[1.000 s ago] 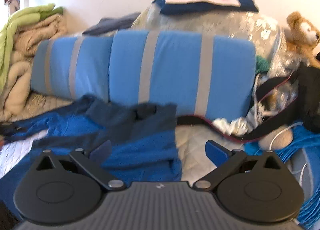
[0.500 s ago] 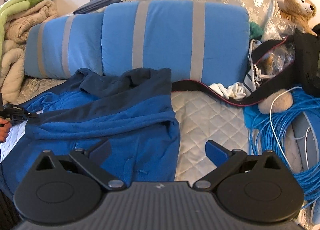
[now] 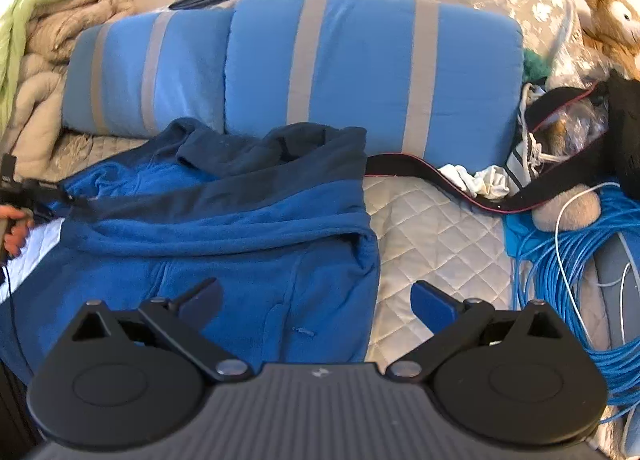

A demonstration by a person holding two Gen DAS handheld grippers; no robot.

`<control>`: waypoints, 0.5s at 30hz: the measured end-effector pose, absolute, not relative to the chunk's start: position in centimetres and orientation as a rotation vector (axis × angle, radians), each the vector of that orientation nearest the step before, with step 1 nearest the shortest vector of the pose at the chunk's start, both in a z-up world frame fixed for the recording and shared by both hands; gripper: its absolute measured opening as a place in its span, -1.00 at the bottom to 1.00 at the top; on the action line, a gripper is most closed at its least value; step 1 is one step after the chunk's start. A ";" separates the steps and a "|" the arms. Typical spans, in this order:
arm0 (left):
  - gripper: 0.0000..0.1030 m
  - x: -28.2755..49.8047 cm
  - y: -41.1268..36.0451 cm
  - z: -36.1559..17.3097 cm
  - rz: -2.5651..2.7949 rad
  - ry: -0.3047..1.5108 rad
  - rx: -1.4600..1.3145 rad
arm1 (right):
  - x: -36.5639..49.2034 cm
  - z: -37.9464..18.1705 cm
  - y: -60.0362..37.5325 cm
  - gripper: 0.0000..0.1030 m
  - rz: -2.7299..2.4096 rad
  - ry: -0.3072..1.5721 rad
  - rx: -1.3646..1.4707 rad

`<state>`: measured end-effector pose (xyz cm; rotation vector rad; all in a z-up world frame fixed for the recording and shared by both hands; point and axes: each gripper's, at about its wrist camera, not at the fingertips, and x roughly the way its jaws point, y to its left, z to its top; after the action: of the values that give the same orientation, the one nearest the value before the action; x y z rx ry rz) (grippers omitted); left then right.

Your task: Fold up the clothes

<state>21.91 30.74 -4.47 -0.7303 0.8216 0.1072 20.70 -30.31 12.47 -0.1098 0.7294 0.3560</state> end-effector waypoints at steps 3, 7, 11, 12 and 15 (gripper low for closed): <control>-0.13 20.8 30.5 -4.3 0.065 0.821 -0.793 | 20.7 12.2 -30.1 1.00 0.366 0.737 -0.110; -0.59 20.6 30.4 -5.1 -0.057 0.788 -0.908 | 20.7 11.7 -29.7 1.00 0.367 0.751 -0.106; -0.85 21.1 30.5 -5.9 -0.069 0.754 -0.927 | 20.4 11.7 -29.5 1.00 0.368 0.758 -0.106; -0.85 21.1 30.7 -6.1 -0.067 0.734 -0.937 | 20.3 11.7 -29.4 1.00 0.369 0.759 -0.106; -0.85 21.3 31.2 -7.1 -0.056 0.708 -0.953 | 20.2 11.7 -29.3 1.00 0.371 0.761 -0.112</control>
<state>21.35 31.23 -7.06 -0.9533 0.7075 -0.0565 20.18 -29.31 11.71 -0.1122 0.7615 0.3709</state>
